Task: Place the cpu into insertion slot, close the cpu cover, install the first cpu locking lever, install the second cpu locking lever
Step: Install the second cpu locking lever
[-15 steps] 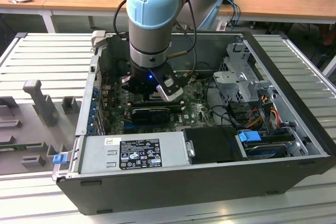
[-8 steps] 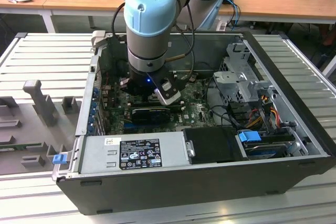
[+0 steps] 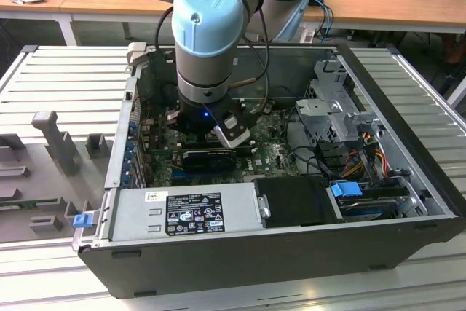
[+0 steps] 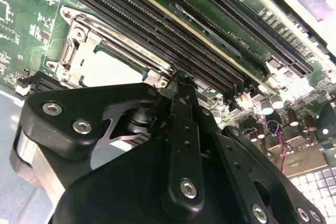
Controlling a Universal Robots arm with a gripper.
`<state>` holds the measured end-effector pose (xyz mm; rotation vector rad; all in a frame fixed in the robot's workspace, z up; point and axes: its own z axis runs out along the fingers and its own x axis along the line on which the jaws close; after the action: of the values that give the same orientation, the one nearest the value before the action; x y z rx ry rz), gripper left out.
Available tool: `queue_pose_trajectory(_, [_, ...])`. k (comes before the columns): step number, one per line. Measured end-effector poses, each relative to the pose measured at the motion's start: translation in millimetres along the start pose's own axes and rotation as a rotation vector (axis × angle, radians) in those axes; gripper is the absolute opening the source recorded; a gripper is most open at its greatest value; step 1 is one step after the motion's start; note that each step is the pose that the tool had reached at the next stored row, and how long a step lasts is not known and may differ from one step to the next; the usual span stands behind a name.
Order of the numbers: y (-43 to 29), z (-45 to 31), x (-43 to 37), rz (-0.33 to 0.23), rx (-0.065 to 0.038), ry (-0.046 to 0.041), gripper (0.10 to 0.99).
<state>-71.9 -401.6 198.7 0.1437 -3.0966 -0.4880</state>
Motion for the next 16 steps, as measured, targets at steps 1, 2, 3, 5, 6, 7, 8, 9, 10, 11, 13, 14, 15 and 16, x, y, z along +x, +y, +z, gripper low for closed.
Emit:
queue_pose_trajectory(1, [-0.4,0.7,0.1,0.0,-0.004,-0.0011,0.106])
queue_pose_trajectory(2, [-0.6,1.4,0.2,-0.001,-0.006,-0.002,0.106])
queue_pose_trajectory(3, [-0.8,2.0,0.2,-0.001,-0.008,-0.0028,0.106])
queue_pose_trajectory(5, [-1.3,3.3,0.3,-0.002,-0.012,-0.0042,0.106])
queue_pose_trajectory(6, [-1.6,4.0,0.5,-0.002,-0.013,-0.005,0.106])
queue_pose_trajectory(7, [-1.7,4.2,1.0,-0.002,-0.016,-0.0057,0.106])
queue_pose_trajectory(8, [-1.6,4.2,1.8,-0.002,-0.017,-0.0059,0.106])
queue_pose_trajectory(9, [-1.5,3.6,2.2,-0.002,-0.017,-0.006,0.106])
queue_pose_trajectory(10, [-0.7,1.0,2.1,-0.002,-0.017,-0.0061,0.106])
queue_pose_trajectory(11, [1.4,-5.2,2.2,-0.002,-0.017,-0.006,0.106])
queue_pose_trajectory(13, [3.4,-11.4,2.1,-0.002,-0.017,-0.006,0.106])
queue_pose_trajectory(14, [3.8,-12.8,2.1,-0.002,-0.017,-0.0061,0.106])
queue_pose_trajectory(15, [4.5,-14.8,2.1,-0.002,-0.017,-0.0061,0.106])
queue_pose_trajectory(16, [5.0,-16.4,2.1,-0.002,-0.017,-0.0062,0.106])
